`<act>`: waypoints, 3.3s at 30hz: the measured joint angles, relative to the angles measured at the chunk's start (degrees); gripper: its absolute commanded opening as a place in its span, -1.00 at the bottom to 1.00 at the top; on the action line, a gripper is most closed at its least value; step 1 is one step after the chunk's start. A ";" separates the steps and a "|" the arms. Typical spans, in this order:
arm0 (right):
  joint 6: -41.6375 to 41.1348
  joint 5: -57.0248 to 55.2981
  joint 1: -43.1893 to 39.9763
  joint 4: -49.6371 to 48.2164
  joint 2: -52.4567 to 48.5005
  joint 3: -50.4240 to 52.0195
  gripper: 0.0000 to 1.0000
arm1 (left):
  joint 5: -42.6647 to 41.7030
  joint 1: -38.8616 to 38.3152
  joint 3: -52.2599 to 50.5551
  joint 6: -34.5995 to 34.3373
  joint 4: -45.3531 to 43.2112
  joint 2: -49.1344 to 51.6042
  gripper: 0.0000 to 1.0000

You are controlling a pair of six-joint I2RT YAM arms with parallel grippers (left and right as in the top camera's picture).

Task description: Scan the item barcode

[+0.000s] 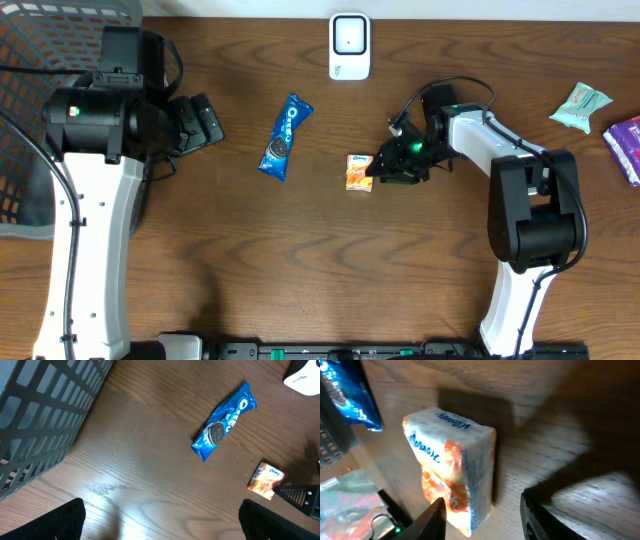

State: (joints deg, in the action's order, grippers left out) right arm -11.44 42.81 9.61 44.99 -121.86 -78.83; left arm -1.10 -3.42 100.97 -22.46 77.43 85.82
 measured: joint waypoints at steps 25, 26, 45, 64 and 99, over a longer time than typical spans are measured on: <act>-3.54 3.82 0.04 -12.70 0.52 6.51 -0.98 | 0.00 0.00 0.00 0.00 0.00 0.00 0.96; -4.09 4.07 0.02 -12.74 0.52 6.67 -0.98 | 0.00 0.00 0.00 0.00 0.00 0.00 0.96; 6.82 39.19 0.02 -20.46 0.37 7.76 -0.98 | 0.00 0.00 0.00 0.02 0.00 0.00 0.96; -19.34 45.00 -7.74 -64.85 0.37 8.00 -0.98 | 0.02 0.00 0.00 0.00 -0.04 0.00 0.96; -41.09 34.67 -9.75 -92.02 0.37 8.02 -0.97 | 0.00 0.00 0.00 0.00 0.00 0.02 0.96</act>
State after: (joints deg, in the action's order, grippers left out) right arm -52.53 77.47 -0.14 -47.03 -121.49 -70.81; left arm -1.10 -3.42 100.97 -22.46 77.43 85.84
